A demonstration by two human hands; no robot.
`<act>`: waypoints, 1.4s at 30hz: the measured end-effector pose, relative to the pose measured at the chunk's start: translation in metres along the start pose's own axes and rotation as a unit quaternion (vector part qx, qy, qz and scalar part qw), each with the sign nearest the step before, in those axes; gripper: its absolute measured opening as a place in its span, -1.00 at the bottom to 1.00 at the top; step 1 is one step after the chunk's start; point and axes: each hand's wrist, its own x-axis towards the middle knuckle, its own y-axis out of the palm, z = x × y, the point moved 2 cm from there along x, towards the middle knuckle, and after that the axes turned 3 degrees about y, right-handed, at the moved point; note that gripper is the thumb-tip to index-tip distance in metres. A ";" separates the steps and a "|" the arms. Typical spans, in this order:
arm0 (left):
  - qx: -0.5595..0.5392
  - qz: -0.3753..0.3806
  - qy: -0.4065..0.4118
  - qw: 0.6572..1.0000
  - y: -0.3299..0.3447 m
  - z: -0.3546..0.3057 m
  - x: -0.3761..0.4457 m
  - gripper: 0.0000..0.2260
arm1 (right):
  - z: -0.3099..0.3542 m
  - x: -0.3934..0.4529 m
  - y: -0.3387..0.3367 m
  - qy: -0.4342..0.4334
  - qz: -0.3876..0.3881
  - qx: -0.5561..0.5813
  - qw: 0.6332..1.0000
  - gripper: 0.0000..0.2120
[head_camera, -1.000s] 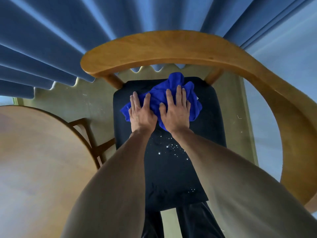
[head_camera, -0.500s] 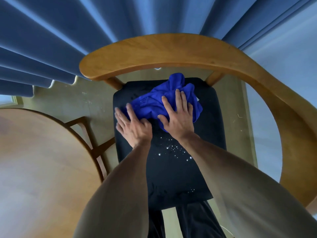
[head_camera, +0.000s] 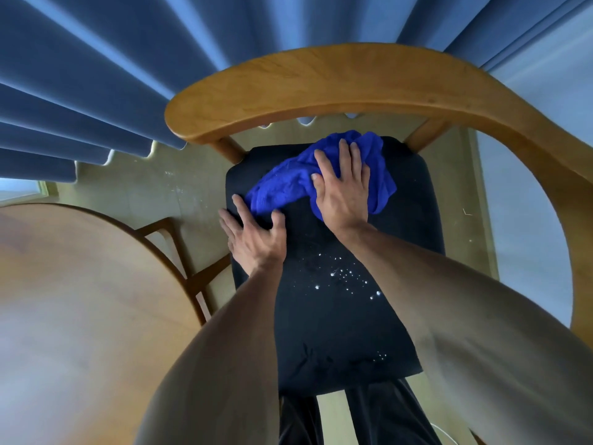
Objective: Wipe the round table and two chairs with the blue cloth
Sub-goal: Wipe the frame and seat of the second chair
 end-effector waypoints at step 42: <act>0.127 0.036 0.004 0.991 0.010 0.026 0.001 -0.22 | 0.137 0.048 0.022 0.040 0.004 0.082 0.996 -0.66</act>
